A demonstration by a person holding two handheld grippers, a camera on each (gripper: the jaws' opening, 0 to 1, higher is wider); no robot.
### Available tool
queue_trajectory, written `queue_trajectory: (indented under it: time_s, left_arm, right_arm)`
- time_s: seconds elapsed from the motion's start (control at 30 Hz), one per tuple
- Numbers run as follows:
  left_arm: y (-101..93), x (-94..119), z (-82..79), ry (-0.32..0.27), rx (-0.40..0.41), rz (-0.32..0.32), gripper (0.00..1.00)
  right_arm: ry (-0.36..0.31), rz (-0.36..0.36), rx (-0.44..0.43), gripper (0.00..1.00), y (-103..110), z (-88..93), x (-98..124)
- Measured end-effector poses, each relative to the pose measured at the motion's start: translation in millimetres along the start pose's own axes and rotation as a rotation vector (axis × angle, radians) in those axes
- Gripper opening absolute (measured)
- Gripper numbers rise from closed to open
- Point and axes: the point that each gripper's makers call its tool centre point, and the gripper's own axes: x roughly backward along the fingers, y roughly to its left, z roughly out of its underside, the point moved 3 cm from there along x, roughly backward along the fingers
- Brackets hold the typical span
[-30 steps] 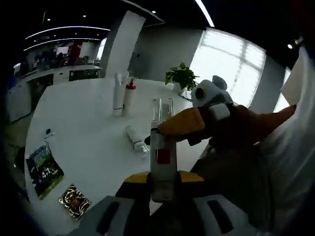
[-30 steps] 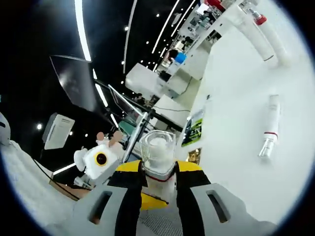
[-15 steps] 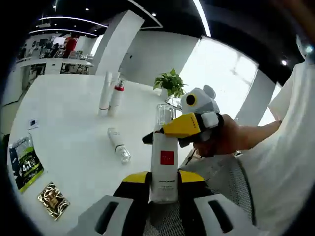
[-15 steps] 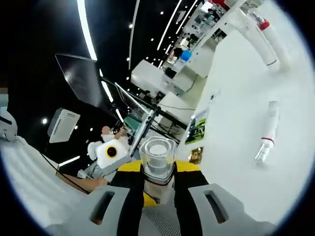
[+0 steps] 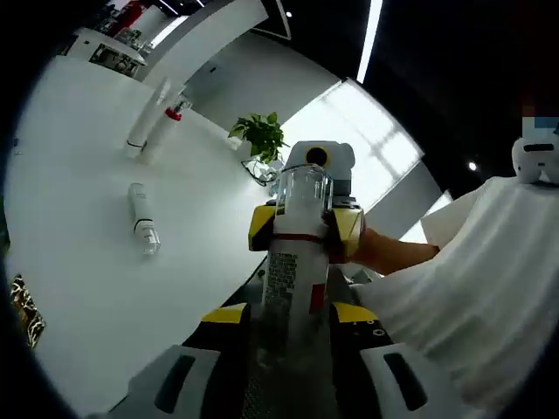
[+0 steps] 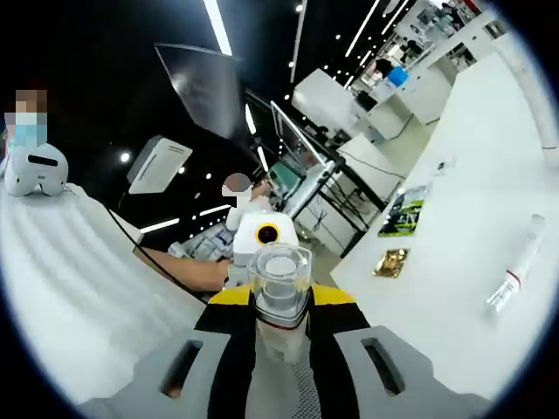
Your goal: Arrange the skincare products in the storage area until every visible bottle or jar stands upright without overlapping.
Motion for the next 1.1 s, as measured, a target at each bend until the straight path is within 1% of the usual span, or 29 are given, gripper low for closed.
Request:
queue_trajectory:
  time_s: [0.03, 0.07, 0.1, 0.2, 0.23, 0.27, 0.3, 0.33, 0.4, 0.43, 0.47, 0.5, 0.53, 0.57, 0.63, 0.67, 0.7, 0.73, 0.77, 0.8, 0.83, 0.9, 0.93, 1.0, 1.03, 1.07, 1.1]
  left_arm:
    - [-1.5, 1, 0.0, -0.001, 0.008, 0.014, 0.30]
    - [-2.9, 1, 0.5, 0.004, 0.012, 0.027, 0.28]
    - [-4.4, 1, 0.5, 0.001, 0.023, 0.034, 0.27]
    - [-4.0, 1, -0.3, -0.005, 0.012, 0.028, 0.26]
    - [-3.7, 3, -1.4, -0.009, 0.022, 0.037, 0.26]
    - [-3.4, 4, -2.2, -0.013, 0.031, 0.040, 0.26]
    - [-1.8, 5, -4.2, -0.026, 0.027, 0.023, 0.25]
    - [3.3, 8, -8.7, -0.058, 0.004, -0.011, 0.25]
    - [6.6, 11, -10.9, -0.076, 0.021, -0.037, 0.25]
    - [9.0, 12, -13.6, -0.090, 0.014, -0.061, 0.25]
    - [13.4, 13, -16.5, -0.108, 0.004, -0.095, 0.25]
    - [16.5, 14, -19.2, -0.126, -0.001, -0.123, 0.24]
    - [18.8, 15, -19.8, -0.130, 0.000, -0.140, 0.24]
    - [21.4, 16, -21.7, -0.143, -0.004, -0.159, 0.24]
    - [23.0, 19, -24.5, -0.162, -0.016, -0.176, 0.24]
    - [25.2, 21, -27.8, -0.185, -0.021, -0.203, 0.24]
    - [25.1, 23, -28.2, -0.189, -0.020, -0.207, 0.24]
    - [29.3, 26, -30.7, -0.205, -0.035, -0.238, 0.24]
    - [30.7, 27, -31.4, -0.212, -0.037, -0.253, 0.24]
    - [33.0, 29, -31.5, -0.213, -0.041, -0.283, 0.24]
    - [34.4, 30, -32.9, -0.223, -0.048, -0.304, 0.24]
    - [41.1, 34, -34.4, -0.226, -0.093, -0.386, 0.24]
    - [41.5, 33, -32.4, -0.207, -0.109, -0.407, 0.24]
    - [44.0, 33, -32.1, -0.193, -0.145, -0.445, 0.24]
    - [45.3, 31, -31.1, -0.182, -0.166, -0.475, 0.24]
    - [44.7, 30, -30.2, -0.175, -0.166, -0.474, 0.24]
    - [46.7, 30, -28.8, -0.157, -0.193, -0.507, 0.24]
  right_arm:
    - [0.002, -0.001, 0.005, 0.21, 0, 0.5, 0]
    - [-0.003, -0.038, -0.023, 0.21, 5, 0.3, 0]
    - [-0.004, -0.025, -0.006, 0.21, 3, 0.2, 1]
    - [-0.009, -0.025, -0.009, 0.21, 0, -0.9, 1]
    - [-0.018, -0.025, -0.044, 0.21, -1, -2.3, 0]
    - [-0.025, -0.021, -0.060, 0.21, -2, -3.2, 0]
    - [-0.038, -0.008, -0.051, 0.21, -4, -5.0, -1]
    - [-0.066, 0.028, -0.051, 0.21, -10, -8.5, -1]
    - [-0.075, 0.065, -0.034, 0.21, -14, -11.0, -3]
    - [-0.080, 0.082, -0.034, 0.21, -16, -12.7, -4]
    - [-0.091, 0.116, -0.035, 0.21, -21, -15.7, -5]
    - [-0.102, 0.154, -0.016, 0.22, -26, -18.6, -6]
    - [-0.107, 0.189, 0.013, 0.22, -30, -21.5, -7]
    - [-0.111, 0.201, 0.016, 0.22, -31, -22.9, -8]
    - [-0.130, 0.211, 0.015, 0.22, -33, -26.8, -10]
    - [-0.149, 0.233, 0.003, 0.22, -36, -29.5, -11]
    - [-0.148, 0.234, -0.002, 0.22, -36, -29.7, -12]
    - [-0.149, 0.246, -0.014, 0.23, -38, -29.7, -12]
    - [-0.161, 0.290, -0.071, 0.24, -45, -29.5, -12]
    - [-0.161, 0.302, -0.092, 0.26, -47, -28.7, -12]
    - [-0.172, 0.329, -0.131, 0.28, -52, -28.5, -11]
    - [-0.191, 0.346, -0.172, 0.29, -55, -28.4, -12]
    - [-0.187, 0.346, -0.199, 0.29, -55, -26.8, -14]
    - [-0.202, 0.357, -0.239, 0.29, -56, -25.6, -16]
    - [-0.204, 0.357, -0.262, 0.29, -55, -24.2, -18]
    - [-0.205, 0.350, -0.281, 0.29, -54, -22.5, -22]
    - [-0.193, 0.354, -0.283, 0.29, -55, -19.8, -25]
